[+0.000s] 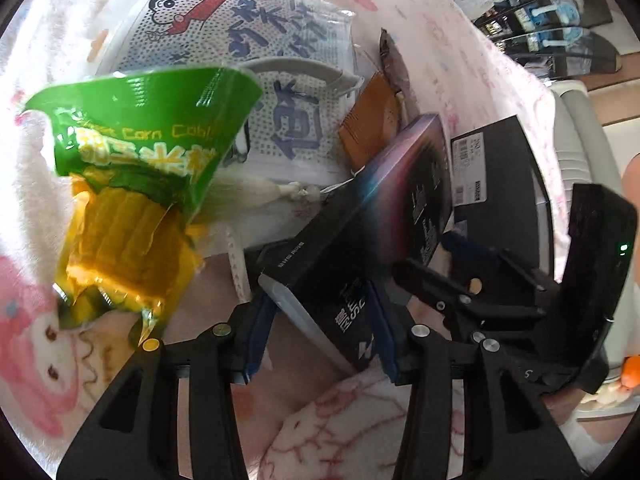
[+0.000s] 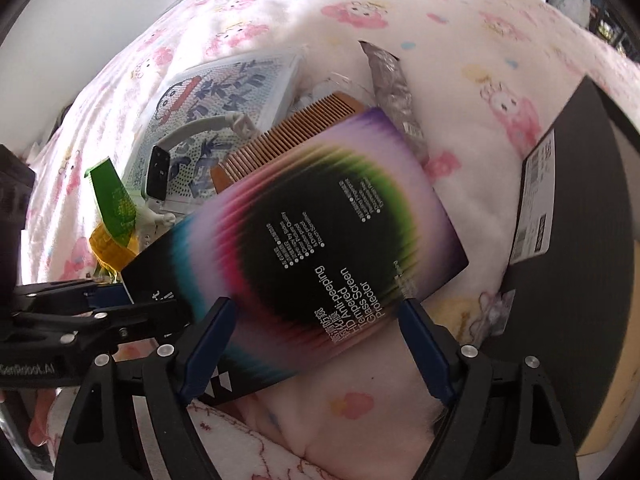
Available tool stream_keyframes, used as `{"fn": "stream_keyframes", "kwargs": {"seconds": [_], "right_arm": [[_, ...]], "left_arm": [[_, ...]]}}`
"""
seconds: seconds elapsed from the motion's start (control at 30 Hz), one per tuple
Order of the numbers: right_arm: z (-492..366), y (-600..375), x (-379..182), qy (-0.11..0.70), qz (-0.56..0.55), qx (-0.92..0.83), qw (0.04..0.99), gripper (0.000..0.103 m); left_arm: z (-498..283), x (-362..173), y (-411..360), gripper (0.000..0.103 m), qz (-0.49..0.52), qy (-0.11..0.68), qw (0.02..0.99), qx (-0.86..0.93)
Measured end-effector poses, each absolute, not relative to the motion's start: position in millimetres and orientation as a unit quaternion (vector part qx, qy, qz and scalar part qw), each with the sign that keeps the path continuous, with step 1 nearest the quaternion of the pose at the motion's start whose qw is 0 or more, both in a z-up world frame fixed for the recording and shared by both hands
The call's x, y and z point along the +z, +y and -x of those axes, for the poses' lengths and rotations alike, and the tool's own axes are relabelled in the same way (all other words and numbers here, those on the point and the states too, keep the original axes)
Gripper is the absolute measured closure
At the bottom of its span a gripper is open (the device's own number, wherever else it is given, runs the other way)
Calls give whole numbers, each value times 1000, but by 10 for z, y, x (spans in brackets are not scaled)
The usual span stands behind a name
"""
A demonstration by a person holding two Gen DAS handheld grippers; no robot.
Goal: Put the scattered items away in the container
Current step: 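Reach the left tool toward the black Smart Devil box, then close the left tool on the black box and lift it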
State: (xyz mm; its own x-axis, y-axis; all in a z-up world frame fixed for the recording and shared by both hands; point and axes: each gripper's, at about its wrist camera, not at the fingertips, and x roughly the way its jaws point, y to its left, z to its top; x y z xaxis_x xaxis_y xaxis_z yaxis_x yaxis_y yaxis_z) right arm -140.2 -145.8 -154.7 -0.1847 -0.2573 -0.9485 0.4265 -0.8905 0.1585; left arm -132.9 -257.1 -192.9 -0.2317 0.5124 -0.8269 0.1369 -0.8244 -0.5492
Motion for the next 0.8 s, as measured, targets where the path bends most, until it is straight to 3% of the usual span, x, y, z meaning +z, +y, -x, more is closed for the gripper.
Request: {"fn": "stream_keyframes", "kwargs": {"seconds": [0.27, 0.57, 0.8], "right_arm": [[1410, -1436, -1427, 58, -581, -777, 235, 21], [1496, -1421, -1249, 9, -565, -784, 257, 21], [1657, -1423, -1302, 4, -570, -786, 242, 21]], "left_arm": [[1255, -1713, -2710, 73, 546, -307, 136, 768], [929, -1400, -3081, 74, 500, -323, 92, 798], [843, -1524, -3425, 72, 498, -360, 73, 786]]}}
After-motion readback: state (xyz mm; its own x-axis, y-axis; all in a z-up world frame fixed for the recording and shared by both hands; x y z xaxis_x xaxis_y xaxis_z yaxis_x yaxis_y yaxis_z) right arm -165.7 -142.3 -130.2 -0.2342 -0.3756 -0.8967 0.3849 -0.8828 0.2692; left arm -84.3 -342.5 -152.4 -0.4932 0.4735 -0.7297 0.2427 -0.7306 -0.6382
